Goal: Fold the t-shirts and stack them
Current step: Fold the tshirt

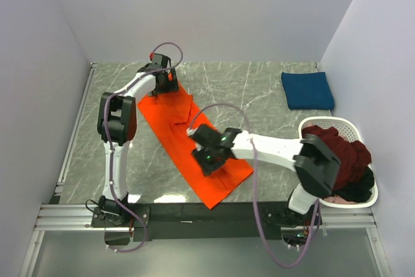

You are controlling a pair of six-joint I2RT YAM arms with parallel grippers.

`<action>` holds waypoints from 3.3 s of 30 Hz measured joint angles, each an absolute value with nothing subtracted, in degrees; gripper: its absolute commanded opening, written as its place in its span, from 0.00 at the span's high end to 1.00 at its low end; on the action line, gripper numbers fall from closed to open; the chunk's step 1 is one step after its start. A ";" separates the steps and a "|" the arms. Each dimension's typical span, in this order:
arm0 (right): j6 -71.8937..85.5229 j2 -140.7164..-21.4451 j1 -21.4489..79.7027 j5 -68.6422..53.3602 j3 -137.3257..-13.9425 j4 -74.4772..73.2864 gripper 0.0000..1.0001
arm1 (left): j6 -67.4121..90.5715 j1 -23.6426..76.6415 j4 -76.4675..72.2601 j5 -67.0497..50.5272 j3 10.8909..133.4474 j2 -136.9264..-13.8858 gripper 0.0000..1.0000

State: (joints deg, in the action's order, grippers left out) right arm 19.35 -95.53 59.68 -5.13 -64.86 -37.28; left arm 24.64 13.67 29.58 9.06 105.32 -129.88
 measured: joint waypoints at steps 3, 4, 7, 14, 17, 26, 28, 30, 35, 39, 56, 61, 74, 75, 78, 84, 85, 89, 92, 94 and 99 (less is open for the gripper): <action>18.94 -90.30 54.68 -2.79 -61.65 -36.93 0.54 | 25.36 13.52 29.50 8.86 106.17 -128.11 0.01; 18.79 -89.30 52.77 -2.33 -60.77 -36.88 0.57 | 25.78 13.52 29.47 8.91 106.37 -127.11 0.02; 18.26 -88.58 48.88 -1.02 -58.59 -35.92 0.60 | 26.85 13.52 29.39 9.17 106.54 -122.91 0.04; 17.89 -91.46 47.37 -1.30 -54.87 -33.85 0.64 | 29.76 13.52 31.46 11.14 105.47 -112.49 0.05; 17.91 -92.42 47.37 -2.48 -53.41 -33.06 0.65 | 30.70 13.52 31.48 11.46 100.03 -107.61 0.05; 19.73 -93.27 52.42 -8.64 -52.58 -32.42 0.65 | 31.20 13.52 32.51 11.42 85.49 -102.26 0.05; 20.93 -93.80 55.86 -11.31 -52.82 -32.21 0.65 | 31.20 13.58 32.58 11.38 84.44 -102.26 0.04; 21.91 -95.04 59.11 -14.04 -53.76 -32.12 0.65 | 31.18 13.74 32.38 11.31 83.83 -102.41 0.04; 22.94 -99.13 64.51 -18.50 -59.00 -32.91 0.64 | 31.07 14.98 31.68 10.41 85.03 -106.89 0.04; 22.92 -99.83 64.66 -19.62 -61.45 -33.06 0.64 | 30.83 17.47 31.81 10.24 88.82 -114.78 0.04; 24.67 -97.25 62.15 -12.05 -58.30 -33.36 0.57 | 28.23 22.37 33.61 11.66 110.41 -134.10 0.04; 27.11 -88.01 56.62 -7.01 -53.43 -32.75 0.52 | 27.20 22.37 32.77 11.60 118.15 -138.93 0.03; 31.31 -77.06 45.34 -1.78 -48.58 -31.53 0.46 | 27.31 21.58 28.45 8.67 120.27 -139.11 0.01; 31.81 -77.06 45.34 -2.07 -48.45 -31.24 0.46 | 27.77 21.41 28.29 8.45 118.89 -137.45 0.00; 33.04 -77.23 45.45 -2.98 -48.12 -30.22 0.50 | 28.58 21.02 28.51 8.69 114.56 -130.21 0.00; 34.13 -81.38 49.52 -3.88 -48.49 -28.75 0.55 | 30.39 20.47 29.50 11.62 105.47 -110.63 0.01; 34.20 -82.02 50.46 -3.88 -48.66 -28.71 0.55 | 30.96 20.45 30.06 12.14 102.72 -106.41 0.01; 34.17 -86.56 53.58 -3.84 -51.92 -28.80 0.61 | 32.45 20.45 31.31 13.45 90.35 -93.45 0.01; 34.02 -88.60 54.04 -3.86 -54.54 -28.40 0.65 | 33.65 20.45 32.27 13.72 79.26 -86.17 0.01; 33.89 -89.91 54.26 -3.88 -56.10 -28.12 0.69 | 34.37 20.45 33.95 13.91 71.75 -82.39 0.01; 33.39 -94.32 55.53 -4.32 -60.14 -27.88 0.76 | 36.75 20.45 38.65 13.32 58.19 -75.26 0.02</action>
State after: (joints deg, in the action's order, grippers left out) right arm 33.39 -94.32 55.53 -4.32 -60.14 -27.88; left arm 36.75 20.45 38.65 13.32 58.19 -75.26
